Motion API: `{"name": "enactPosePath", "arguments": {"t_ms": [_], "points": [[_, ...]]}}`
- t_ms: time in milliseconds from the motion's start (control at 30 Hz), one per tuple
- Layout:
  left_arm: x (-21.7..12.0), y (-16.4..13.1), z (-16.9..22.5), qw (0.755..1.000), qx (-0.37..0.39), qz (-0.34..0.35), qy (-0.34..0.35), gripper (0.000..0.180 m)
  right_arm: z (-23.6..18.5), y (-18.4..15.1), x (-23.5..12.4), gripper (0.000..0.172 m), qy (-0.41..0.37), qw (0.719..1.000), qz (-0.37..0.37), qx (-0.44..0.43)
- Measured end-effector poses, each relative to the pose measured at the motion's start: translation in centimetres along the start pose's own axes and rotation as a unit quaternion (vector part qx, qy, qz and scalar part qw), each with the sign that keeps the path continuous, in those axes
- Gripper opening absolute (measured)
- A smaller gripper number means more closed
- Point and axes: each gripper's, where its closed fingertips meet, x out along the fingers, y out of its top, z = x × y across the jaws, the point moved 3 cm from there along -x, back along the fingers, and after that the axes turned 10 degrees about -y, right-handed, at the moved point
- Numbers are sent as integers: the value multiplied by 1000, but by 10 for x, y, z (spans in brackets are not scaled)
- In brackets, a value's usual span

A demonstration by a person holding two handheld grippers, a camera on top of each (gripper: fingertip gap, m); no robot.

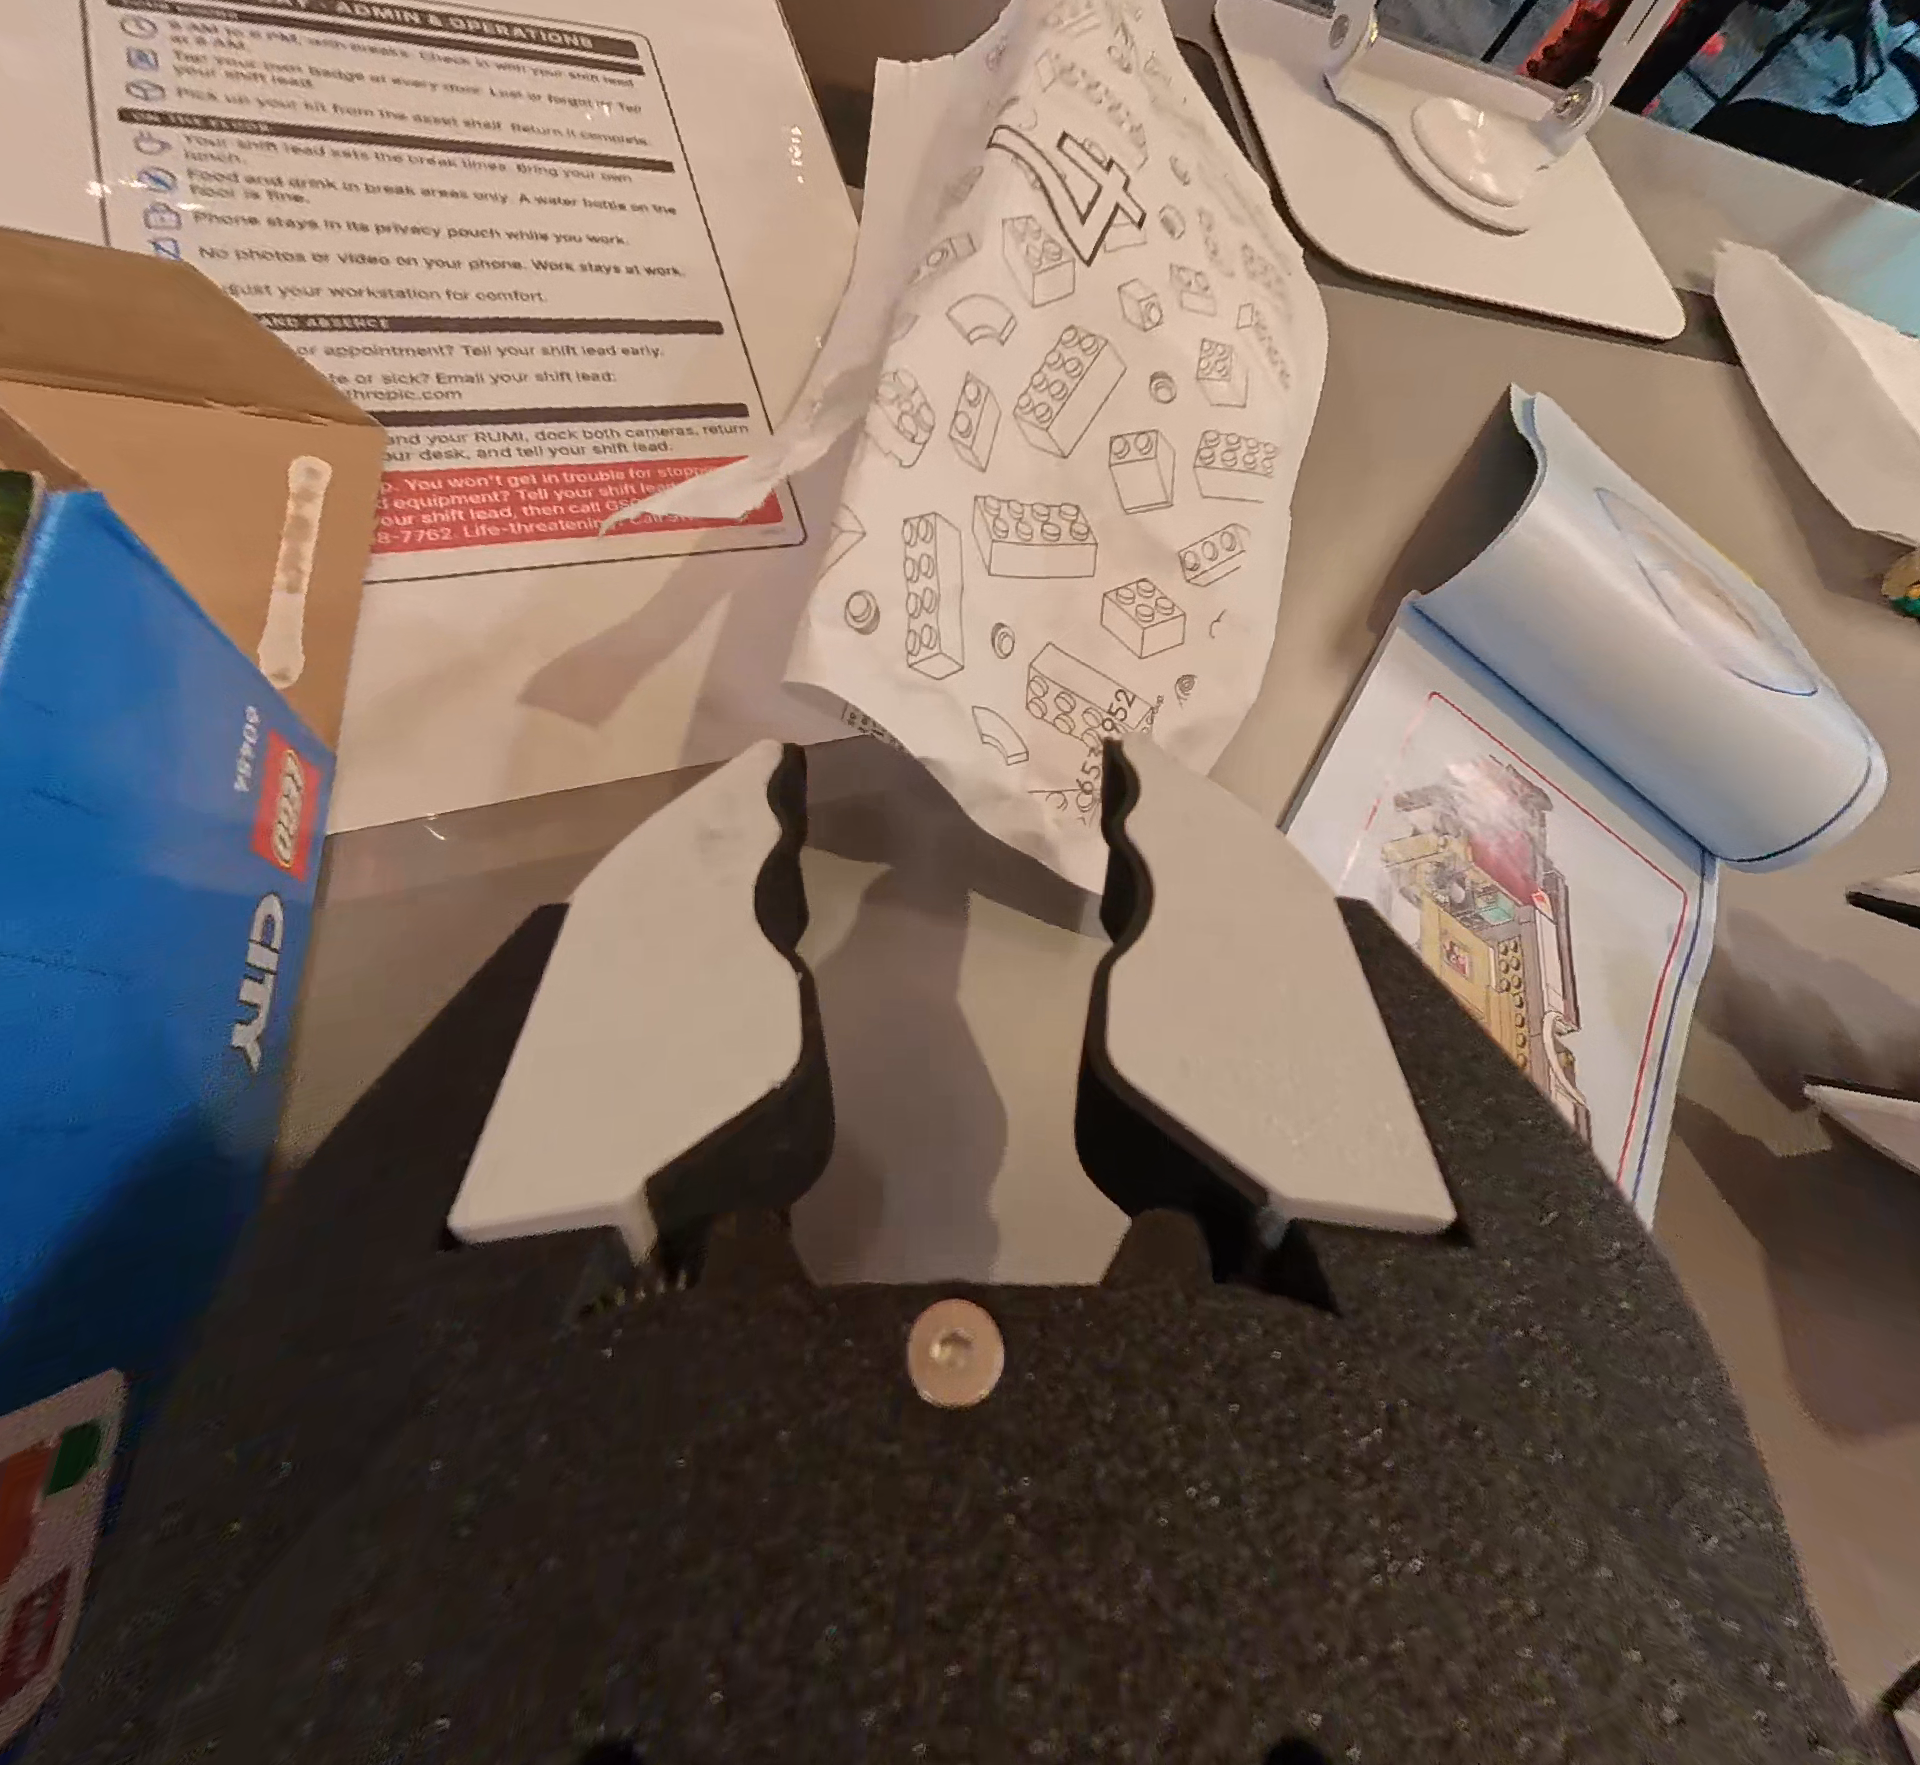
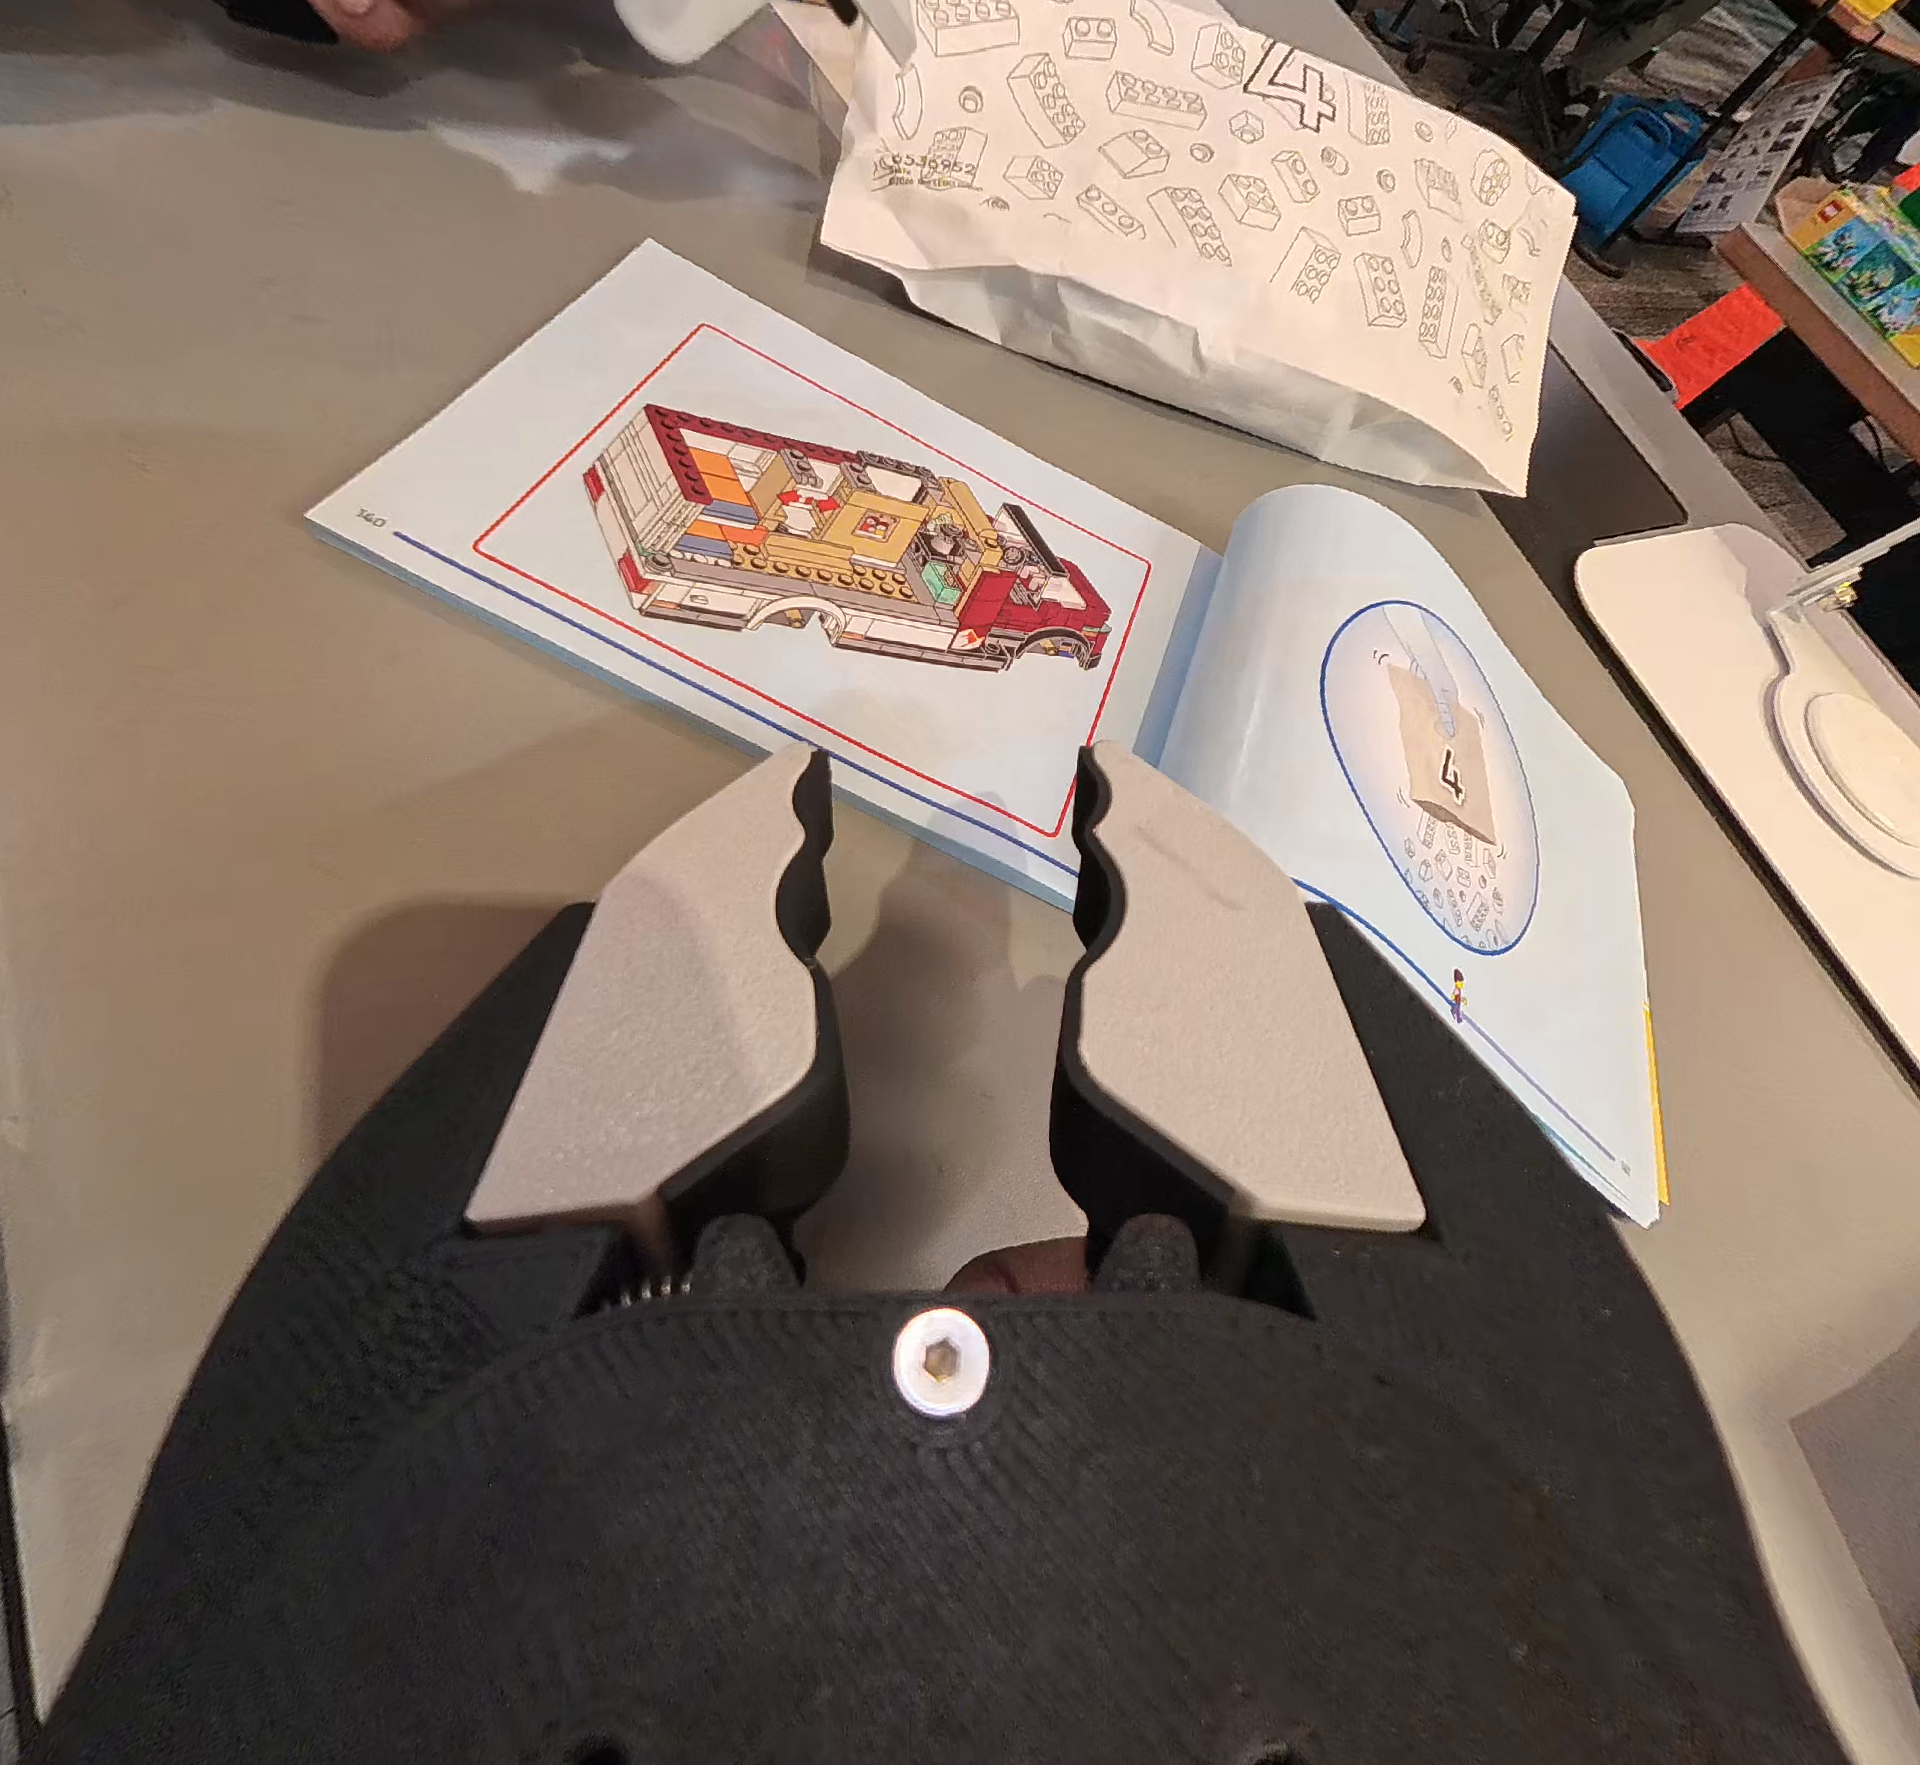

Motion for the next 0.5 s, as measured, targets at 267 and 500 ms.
{"name": "enactPosePath", "arguments": {"t_ms": [267,500], "points": [[8,-5,0,999,-38,5,-33,48,-1,0,0,45,0,1000,-1,-2],[8,-2,-1,997,-51,27,-47,32,-1,0,1,45,0,1000,-1,-3]]}}
